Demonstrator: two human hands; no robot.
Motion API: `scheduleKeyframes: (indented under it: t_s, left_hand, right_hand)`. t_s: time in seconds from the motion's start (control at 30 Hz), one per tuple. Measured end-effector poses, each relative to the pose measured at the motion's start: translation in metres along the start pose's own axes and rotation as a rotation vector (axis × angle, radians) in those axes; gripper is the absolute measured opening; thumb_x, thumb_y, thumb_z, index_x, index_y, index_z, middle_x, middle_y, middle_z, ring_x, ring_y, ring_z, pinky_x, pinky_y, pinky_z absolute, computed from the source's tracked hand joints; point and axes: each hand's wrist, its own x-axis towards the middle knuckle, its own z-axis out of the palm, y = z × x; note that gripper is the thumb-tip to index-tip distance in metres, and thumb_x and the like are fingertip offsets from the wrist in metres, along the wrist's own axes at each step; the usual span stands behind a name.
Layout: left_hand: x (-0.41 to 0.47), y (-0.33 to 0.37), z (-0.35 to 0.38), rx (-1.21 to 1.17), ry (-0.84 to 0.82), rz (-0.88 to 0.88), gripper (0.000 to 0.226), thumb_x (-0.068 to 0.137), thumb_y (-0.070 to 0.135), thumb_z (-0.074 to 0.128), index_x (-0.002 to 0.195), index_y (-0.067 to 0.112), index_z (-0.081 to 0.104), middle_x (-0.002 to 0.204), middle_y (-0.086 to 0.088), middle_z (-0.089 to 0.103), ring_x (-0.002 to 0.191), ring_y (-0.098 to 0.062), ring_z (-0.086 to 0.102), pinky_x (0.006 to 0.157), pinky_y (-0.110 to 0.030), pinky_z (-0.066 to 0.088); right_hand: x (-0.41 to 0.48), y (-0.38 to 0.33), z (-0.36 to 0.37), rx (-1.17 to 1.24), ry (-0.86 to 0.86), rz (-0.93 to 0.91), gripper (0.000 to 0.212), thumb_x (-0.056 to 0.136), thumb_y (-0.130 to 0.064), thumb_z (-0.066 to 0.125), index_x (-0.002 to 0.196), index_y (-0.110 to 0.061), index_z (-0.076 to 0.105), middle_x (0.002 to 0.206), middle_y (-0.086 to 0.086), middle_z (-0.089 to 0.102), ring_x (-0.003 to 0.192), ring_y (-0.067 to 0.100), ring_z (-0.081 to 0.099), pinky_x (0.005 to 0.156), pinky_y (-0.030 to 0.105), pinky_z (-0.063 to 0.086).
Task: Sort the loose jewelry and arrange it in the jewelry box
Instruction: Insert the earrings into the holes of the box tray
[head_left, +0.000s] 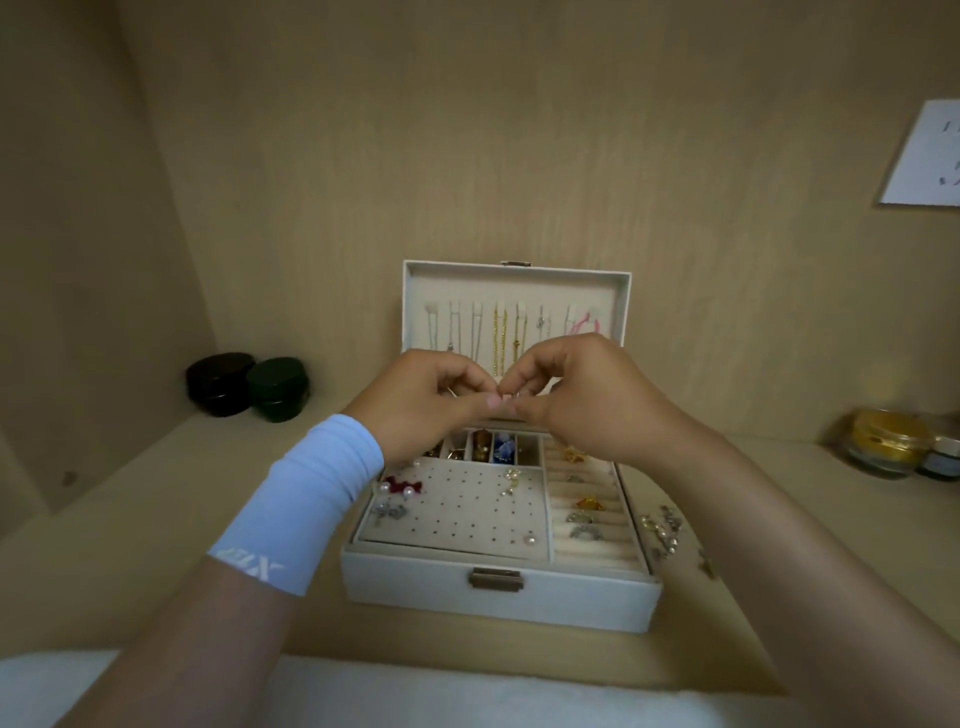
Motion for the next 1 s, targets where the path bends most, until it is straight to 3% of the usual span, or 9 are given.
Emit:
scheduleKeyframes:
  t_s: [0.1, 0.23, 0.4, 0.47, 0.63, 0.77, 1.0]
  left_hand:
    - [-0.012, -0.009, -0.012, -0.062, -0.06, -0.033, 0.006, 0.087, 0.021, 0.072, 0.091, 0.021, 0.077, 0.083, -0.003, 0.075, 0.072, -0.014, 0.065, 0.079, -0.033, 0.058]
    - [-0.021, -0.022, -0.024, -0.09, -0.097, -0.076, 0.006, 0.086, 0.02, 0.073, 0.089, 0.023, 0.077, 0.077, 0.006, 0.075, 0.066, -0.007, 0.063, 0.074, -0.028, 0.058]
    - [-0.024, -0.03, -0.028, -0.166, -0.121, -0.12, 0.007, 0.088, 0.018, 0.07, 0.084, 0.016, 0.076, 0.075, 0.003, 0.074, 0.062, -0.008, 0.058, 0.065, -0.023, 0.052]
    - [-0.026, -0.032, -0.031, -0.203, -0.11, -0.127, 0.009, 0.09, 0.018, 0.069, 0.084, 0.015, 0.075, 0.075, 0.002, 0.073, 0.063, -0.009, 0.057, 0.064, -0.021, 0.051]
    - [-0.029, -0.038, -0.04, -0.298, -0.063, -0.154, 0.011, 0.092, 0.019, 0.065, 0.087, 0.018, 0.075, 0.079, 0.001, 0.072, 0.063, -0.009, 0.054, 0.059, -0.021, 0.044]
    - [-0.03, -0.04, -0.041, -0.321, -0.053, -0.161, 0.011, 0.093, 0.019, 0.064, 0.09, 0.015, 0.074, 0.078, 0.001, 0.07, 0.062, -0.01, 0.054, 0.055, -0.02, 0.041]
    - [-0.03, -0.04, -0.037, -0.276, 0.004, -0.127, 0.01, 0.093, 0.019, 0.065, 0.092, 0.017, 0.074, 0.076, 0.006, 0.07, 0.058, -0.006, 0.055, 0.054, -0.015, 0.043]
  right_hand:
    - [0.005, -0.013, 0.013, -0.008, -0.005, -0.011, 0.007, 0.079, -0.018, 0.085, 0.083, -0.019, 0.079, 0.073, -0.008, 0.071, 0.052, -0.008, 0.059, 0.053, 0.007, 0.045]
    - [0.007, -0.021, 0.029, -0.256, -0.051, -0.072, 0.007, 0.081, -0.026, 0.083, 0.088, -0.025, 0.081, 0.081, -0.012, 0.073, 0.069, -0.004, 0.064, 0.066, 0.011, 0.051]
    - [0.01, -0.026, 0.036, -0.382, -0.112, -0.179, 0.01, 0.084, -0.028, 0.08, 0.094, -0.025, 0.08, 0.086, -0.008, 0.075, 0.059, -0.014, 0.056, 0.058, 0.005, 0.041]
    - [0.009, -0.028, 0.038, -0.317, -0.1, -0.182, 0.01, 0.082, -0.022, 0.082, 0.092, -0.024, 0.08, 0.082, -0.009, 0.074, 0.061, -0.017, 0.055, 0.058, 0.004, 0.041]
    - [0.007, -0.027, 0.041, 0.045, -0.055, -0.074, 0.009, 0.088, -0.014, 0.076, 0.09, -0.022, 0.079, 0.064, -0.013, 0.068, 0.044, 0.001, 0.054, 0.047, 0.012, 0.041]
    - [0.006, -0.031, 0.047, 0.253, -0.069, 0.015, 0.007, 0.085, -0.013, 0.079, 0.09, -0.018, 0.079, 0.062, 0.001, 0.07, 0.043, 0.01, 0.057, 0.042, 0.025, 0.046]
    - [0.009, -0.022, 0.057, 0.457, 0.038, 0.149, 0.007, 0.082, -0.013, 0.081, 0.088, -0.011, 0.079, 0.056, 0.015, 0.065, 0.04, 0.017, 0.052, 0.039, 0.025, 0.044]
